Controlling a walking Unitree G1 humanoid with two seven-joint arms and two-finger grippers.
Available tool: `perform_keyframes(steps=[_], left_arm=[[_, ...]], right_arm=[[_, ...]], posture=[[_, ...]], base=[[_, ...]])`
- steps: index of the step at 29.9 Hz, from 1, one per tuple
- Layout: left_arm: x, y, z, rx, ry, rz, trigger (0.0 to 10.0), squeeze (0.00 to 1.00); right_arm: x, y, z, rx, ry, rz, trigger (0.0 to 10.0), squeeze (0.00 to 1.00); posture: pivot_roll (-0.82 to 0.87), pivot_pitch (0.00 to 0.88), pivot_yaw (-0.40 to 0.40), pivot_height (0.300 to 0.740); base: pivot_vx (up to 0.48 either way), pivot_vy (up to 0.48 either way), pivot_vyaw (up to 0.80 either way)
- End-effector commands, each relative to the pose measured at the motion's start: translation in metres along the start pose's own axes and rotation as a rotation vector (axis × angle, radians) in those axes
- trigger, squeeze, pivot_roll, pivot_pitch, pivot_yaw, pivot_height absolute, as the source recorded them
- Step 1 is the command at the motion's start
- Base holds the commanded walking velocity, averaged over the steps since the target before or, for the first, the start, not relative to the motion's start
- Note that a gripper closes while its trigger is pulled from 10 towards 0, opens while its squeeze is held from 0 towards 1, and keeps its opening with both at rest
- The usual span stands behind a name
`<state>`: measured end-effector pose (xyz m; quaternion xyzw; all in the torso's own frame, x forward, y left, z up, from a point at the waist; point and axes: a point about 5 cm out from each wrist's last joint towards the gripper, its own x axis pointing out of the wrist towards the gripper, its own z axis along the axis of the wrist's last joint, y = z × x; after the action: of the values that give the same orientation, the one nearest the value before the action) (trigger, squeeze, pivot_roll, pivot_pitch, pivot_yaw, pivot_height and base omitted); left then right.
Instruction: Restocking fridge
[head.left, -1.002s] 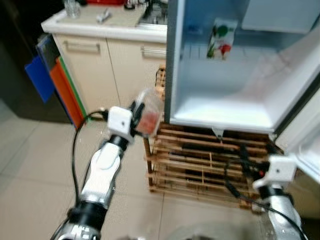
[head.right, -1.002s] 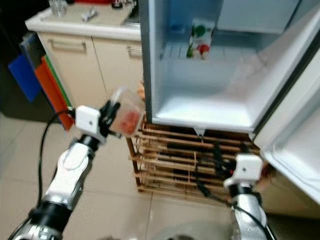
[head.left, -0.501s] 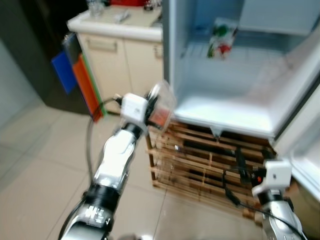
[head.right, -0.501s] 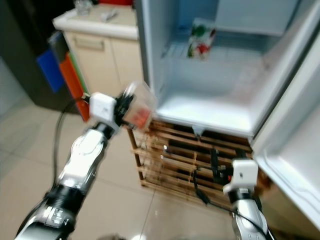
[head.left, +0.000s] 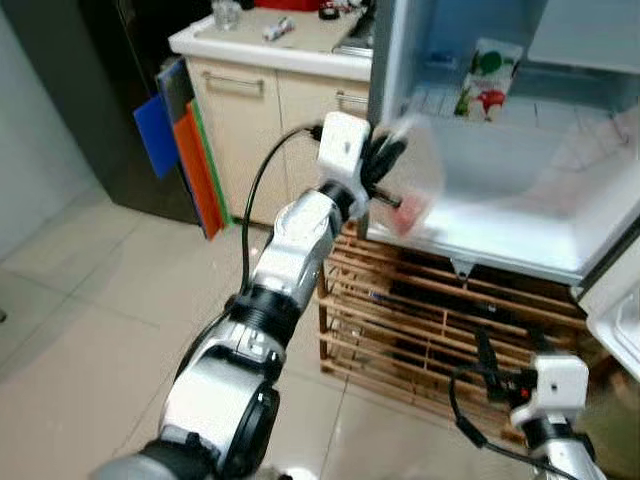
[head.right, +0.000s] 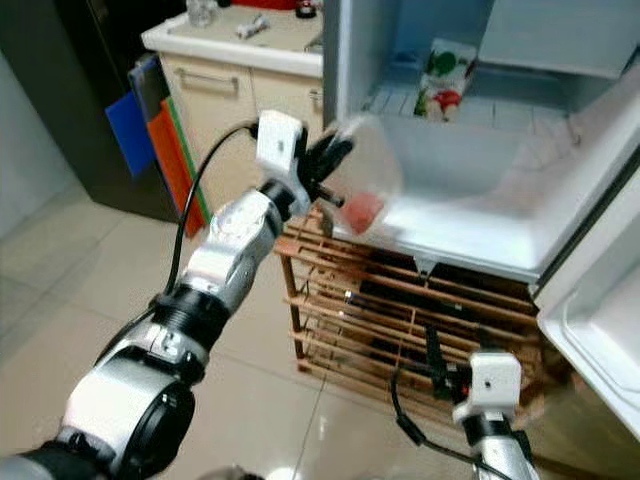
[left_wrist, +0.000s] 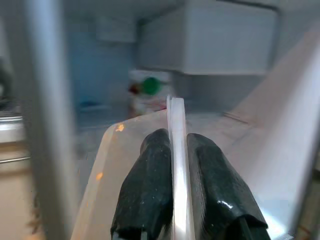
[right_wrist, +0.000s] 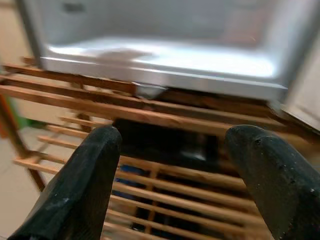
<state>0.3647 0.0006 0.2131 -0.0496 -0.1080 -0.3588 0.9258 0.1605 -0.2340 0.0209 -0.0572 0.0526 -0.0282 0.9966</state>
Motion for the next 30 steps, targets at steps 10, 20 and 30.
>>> perform_keyframes(steps=[10, 20, 30], left_arm=[[0.031, -0.065, -0.009, -0.264, 0.014, -0.073, 10.0, 0.0], [0.047, -0.063, 0.005, -0.433, 0.015, 0.01, 10.0, 0.0], [0.056, -0.077, 0.008, -0.605, 0.065, 0.047, 10.0, 0.0]], right_arm=[[-0.006, -0.007, -0.008, 0.01, -0.003, -0.03, 10.0, 0.0], [-0.038, 0.001, -0.001, 0.007, -0.022, -0.057, 10.0, 0.0], [-0.078, 0.012, 0.006, 0.009, 0.013, -0.098, 10.0, 0.0]], posture=[[-0.34, 0.05, 0.094, 0.74], [-0.44, 0.126, 0.13, 0.74], [-0.52, 0.202, 0.165, 0.74]], base=[[0.0, 0.0, 0.0], [0.0, 0.0, 0.0], [0.0, 0.0, 0.0]])
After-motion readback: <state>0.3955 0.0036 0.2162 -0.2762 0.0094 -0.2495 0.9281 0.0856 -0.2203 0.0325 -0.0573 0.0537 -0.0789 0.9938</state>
